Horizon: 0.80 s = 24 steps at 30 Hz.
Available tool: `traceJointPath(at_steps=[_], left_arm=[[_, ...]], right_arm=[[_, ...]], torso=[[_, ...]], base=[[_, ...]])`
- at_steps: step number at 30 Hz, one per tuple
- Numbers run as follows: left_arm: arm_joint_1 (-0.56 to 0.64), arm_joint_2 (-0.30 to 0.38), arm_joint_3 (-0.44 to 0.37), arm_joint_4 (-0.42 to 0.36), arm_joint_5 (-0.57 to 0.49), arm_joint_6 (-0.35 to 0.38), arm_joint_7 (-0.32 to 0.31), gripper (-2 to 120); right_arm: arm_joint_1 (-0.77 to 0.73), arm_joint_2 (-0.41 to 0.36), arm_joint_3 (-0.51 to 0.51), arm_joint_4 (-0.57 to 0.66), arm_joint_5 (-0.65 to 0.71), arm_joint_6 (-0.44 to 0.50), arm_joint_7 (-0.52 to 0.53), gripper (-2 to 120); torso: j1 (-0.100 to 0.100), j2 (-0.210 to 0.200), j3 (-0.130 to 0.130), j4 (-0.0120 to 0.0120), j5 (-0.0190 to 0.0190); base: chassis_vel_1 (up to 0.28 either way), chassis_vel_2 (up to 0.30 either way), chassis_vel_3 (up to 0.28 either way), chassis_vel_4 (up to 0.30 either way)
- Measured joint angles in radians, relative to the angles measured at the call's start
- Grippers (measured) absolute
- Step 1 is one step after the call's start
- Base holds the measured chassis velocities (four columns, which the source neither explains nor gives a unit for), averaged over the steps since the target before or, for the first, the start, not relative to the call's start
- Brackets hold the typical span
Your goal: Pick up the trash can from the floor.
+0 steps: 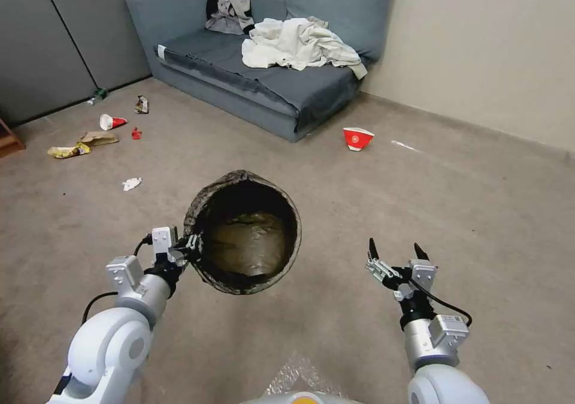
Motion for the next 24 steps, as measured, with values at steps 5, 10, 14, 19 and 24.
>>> traceJointPath(at_steps=[5, 10, 14, 19, 24], left_arm=[[0.013, -0.006, 0.012, -0.025, 0.073, -0.012, 0.0, 3], [0.014, -0.007, 0.015, -0.023, 0.073, -0.012, -0.001, 3], [0.014, -0.01, 0.016, -0.019, 0.072, -0.012, -0.002, 3], [0.014, -0.011, 0.018, -0.015, 0.07, -0.011, -0.002, 3], [0.009, -0.011, 0.018, -0.015, 0.067, -0.011, -0.003, 3]], right_arm=[[0.001, 0.003, 0.0, 0.008, 0.0, 0.0, 0.0, 100], [0.001, 0.003, 0.002, 0.012, 0.001, 0.0, 0.0, 100], [0.002, 0.003, 0.002, 0.012, 0.002, 0.0, 0.0, 100], [0.003, 0.004, 0.002, 0.013, 0.002, 0.0, 0.0, 100], [0.003, 0.003, 0.003, 0.015, 0.003, 0.0, 0.0, 100]], torso=[[0.0, 0.0, 0.0, 0.0, 0.0], [0.0, 0.0, 0.0, 0.0, 0.0], [0.0, 0.0, 0.0, 0.0, 0.0], [0.0, 0.0, 0.0, 0.0, 0.0], [0.0, 0.0, 0.0, 0.0, 0.0]], base=[[0.0, 0.0, 0.0, 0.0], [0.0, 0.0, 0.0, 0.0], [0.0, 0.0, 0.0, 0.0], [0.0, 0.0, 0.0, 0.0], [0.0, 0.0, 0.0, 0.0]])
